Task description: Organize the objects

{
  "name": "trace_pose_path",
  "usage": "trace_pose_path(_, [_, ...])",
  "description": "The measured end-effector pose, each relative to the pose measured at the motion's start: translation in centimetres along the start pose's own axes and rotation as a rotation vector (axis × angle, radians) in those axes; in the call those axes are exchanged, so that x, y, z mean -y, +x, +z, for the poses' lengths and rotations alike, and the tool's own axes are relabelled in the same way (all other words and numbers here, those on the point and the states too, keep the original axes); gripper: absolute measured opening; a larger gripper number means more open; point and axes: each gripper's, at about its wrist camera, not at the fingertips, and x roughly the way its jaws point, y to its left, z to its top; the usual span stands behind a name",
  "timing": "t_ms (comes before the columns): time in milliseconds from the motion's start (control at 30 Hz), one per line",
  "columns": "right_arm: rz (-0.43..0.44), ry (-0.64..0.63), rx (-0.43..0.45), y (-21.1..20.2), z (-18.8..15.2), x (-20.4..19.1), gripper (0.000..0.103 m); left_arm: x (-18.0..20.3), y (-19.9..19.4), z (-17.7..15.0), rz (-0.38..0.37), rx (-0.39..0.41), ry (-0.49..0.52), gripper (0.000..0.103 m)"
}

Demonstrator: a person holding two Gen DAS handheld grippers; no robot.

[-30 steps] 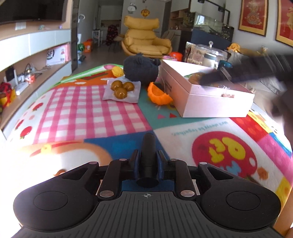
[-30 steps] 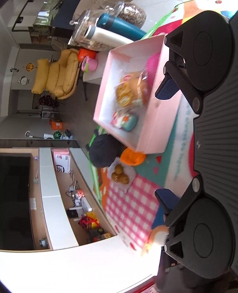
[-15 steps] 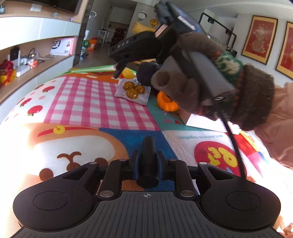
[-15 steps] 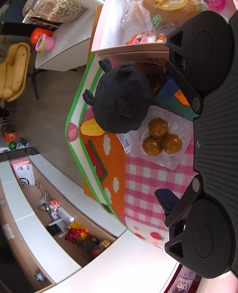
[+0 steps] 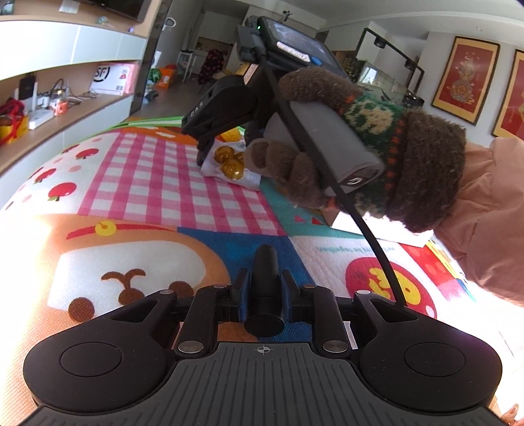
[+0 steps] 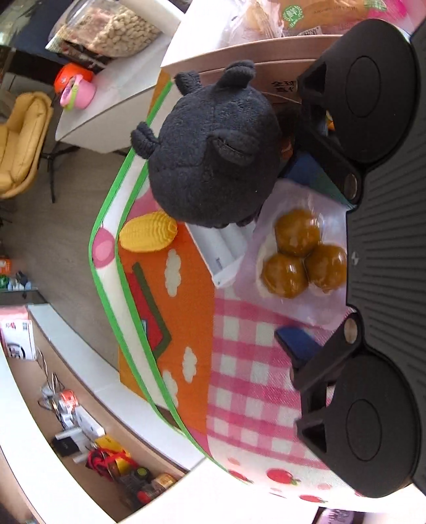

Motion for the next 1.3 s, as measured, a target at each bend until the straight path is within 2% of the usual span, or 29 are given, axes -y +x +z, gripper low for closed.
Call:
trace_pose_path(167, [0.041,-0.061,-0.031,-1.8,-1.5,0.2,0.079,0.0,-0.1,0.0,-0.001,0.000,-0.005,0.023])
trace_pose_path(267, [0.095,-0.084,-0.037,-3.6,-3.0,0.7,0.079,0.0,-0.1,0.0,-0.002,0.000,-0.005,0.023])
trace_pose_path(467, [0.163,-0.186,0.081,-10.4,-6.3,1.8,0.079,0.1,0.0,0.0,0.005,-0.003,0.001,0.023])
trace_pose_path(667, [0.119,-0.198,0.124,-14.3,-10.9,5.3,0.079,0.3,0.1,0.0,0.018,-0.009,0.012,0.023])
trace_pose_path(767, [0.101,-0.188,0.154,-15.7,-13.6,7.9,0.079,1.1,0.1,0.0,0.052,-0.012,0.035,0.023])
trace_pose_path(1000, [0.096,-0.209,0.178,-17.3,-19.5,12.5,0.079,3.4,0.2,0.2,0.144,-0.055,0.092,0.022])
trace_pose_path(1167, [0.115,-0.195,0.208,-17.6,-22.4,15.0,0.079,5.1,0.0,0.3,0.144,-0.096,0.123,0.022])
trace_pose_path(1300, [0.156,-0.152,0.243,-17.8,-23.8,16.7,0.080,6.1,-0.3,1.5,0.107,-0.104,0.094,0.022])
